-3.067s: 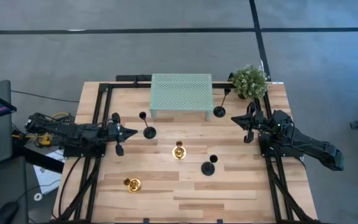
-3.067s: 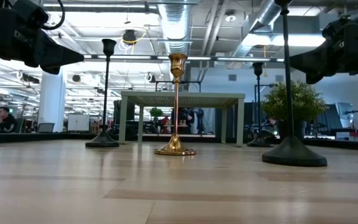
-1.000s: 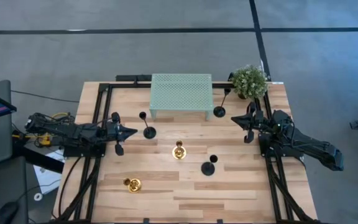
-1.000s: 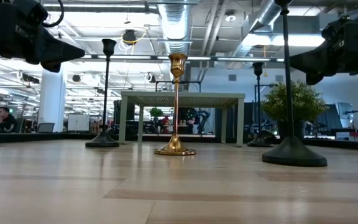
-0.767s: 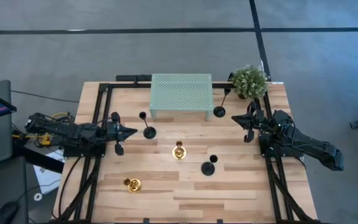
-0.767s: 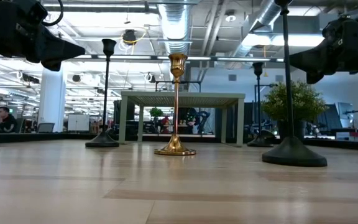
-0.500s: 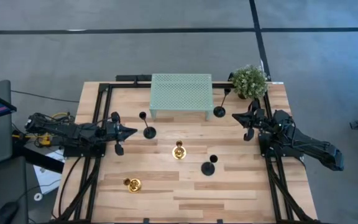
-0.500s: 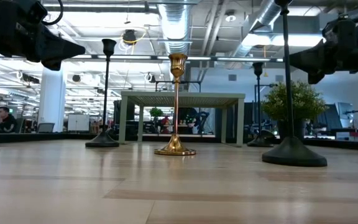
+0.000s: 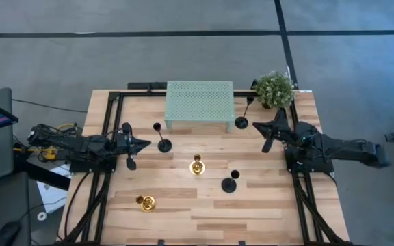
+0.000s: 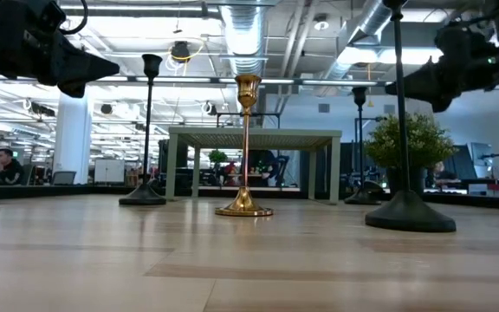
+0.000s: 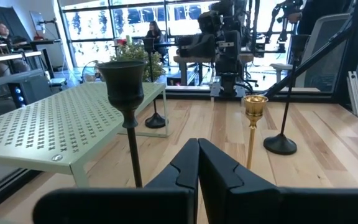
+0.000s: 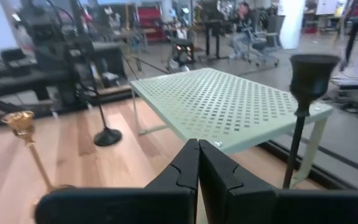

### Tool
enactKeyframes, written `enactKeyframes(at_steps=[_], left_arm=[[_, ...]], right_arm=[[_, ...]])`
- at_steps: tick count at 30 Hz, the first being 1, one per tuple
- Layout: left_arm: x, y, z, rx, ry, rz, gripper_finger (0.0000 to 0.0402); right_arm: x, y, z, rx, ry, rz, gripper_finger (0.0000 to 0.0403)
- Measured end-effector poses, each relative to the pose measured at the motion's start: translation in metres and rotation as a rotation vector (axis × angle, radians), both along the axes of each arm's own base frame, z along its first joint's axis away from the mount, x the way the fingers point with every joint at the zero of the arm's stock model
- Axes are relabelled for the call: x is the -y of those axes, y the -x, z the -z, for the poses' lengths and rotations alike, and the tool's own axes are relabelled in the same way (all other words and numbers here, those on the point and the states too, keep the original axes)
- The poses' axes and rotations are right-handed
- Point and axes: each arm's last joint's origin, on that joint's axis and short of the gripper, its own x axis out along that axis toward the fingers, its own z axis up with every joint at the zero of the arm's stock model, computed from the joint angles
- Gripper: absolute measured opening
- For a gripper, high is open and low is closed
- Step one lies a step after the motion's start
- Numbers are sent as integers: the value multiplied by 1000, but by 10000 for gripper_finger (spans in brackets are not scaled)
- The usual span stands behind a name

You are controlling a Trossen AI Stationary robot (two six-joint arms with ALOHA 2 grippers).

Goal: Pick & Place candle stick holders
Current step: Put the top right black candle holder on the shelf

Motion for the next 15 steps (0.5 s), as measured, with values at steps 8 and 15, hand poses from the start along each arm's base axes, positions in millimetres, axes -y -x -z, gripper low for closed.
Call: enactKeyframes(at_steps=[8,15], left_arm=[[0,0,0,0,0,-2,7],[0,0,0,0,0,-2,7]], right_arm=[[-9,-25,-13,-169,69,227,0],[-13,-40,-15,-242,88,195,0]])
